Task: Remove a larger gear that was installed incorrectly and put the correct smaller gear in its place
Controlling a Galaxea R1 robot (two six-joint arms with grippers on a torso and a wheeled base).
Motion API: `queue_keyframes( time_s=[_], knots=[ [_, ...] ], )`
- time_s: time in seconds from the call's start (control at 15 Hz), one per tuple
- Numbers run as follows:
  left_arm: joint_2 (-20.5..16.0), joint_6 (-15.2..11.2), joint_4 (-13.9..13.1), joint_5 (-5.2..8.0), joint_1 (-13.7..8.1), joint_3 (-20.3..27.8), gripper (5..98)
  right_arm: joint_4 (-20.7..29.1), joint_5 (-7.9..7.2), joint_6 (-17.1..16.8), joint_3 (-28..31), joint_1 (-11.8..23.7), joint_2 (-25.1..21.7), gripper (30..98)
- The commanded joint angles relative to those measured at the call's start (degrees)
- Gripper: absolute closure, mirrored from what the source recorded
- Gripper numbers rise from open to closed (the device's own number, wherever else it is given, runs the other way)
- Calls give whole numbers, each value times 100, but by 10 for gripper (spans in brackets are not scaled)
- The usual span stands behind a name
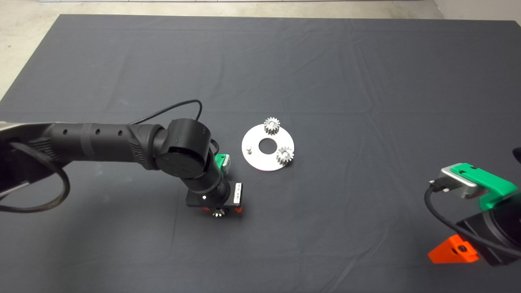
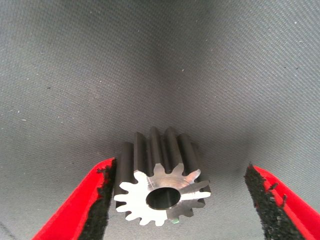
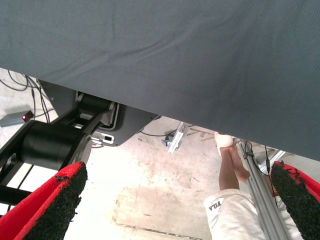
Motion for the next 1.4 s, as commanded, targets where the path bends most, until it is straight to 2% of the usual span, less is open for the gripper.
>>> queue_keyframes(
  time_s=[0.0,0.13,0.2,0.33,0.53,0.87,1.0,1.33],
  knots=[
    [-3,13,69,67,-54,-54,389,186,-330,6,24,74,-12,315],
    [5,7,60,67,-54,-45,389,186,-330,11,24,71,-12,316],
    [-3,16,53,67,-61,-45,428,186,-330,11,24,78,-12,316],
    [-12,16,51,76,-54,-37,439,186,-330,11,24,71,-12,316],
    [-3,16,51,138,-54,-1,485,186,-330,11,24,71,-12,316],
    [-3,7,51,270,-54,52,487,186,-330,11,24,71,-4,316],
    [-5,7,51,270,-54,52,537,186,-330,11,24,71,-11,316],
    [-3,7,51,278,-54,43,537,186,-330,11,24,71,-12,316]
  ],
)
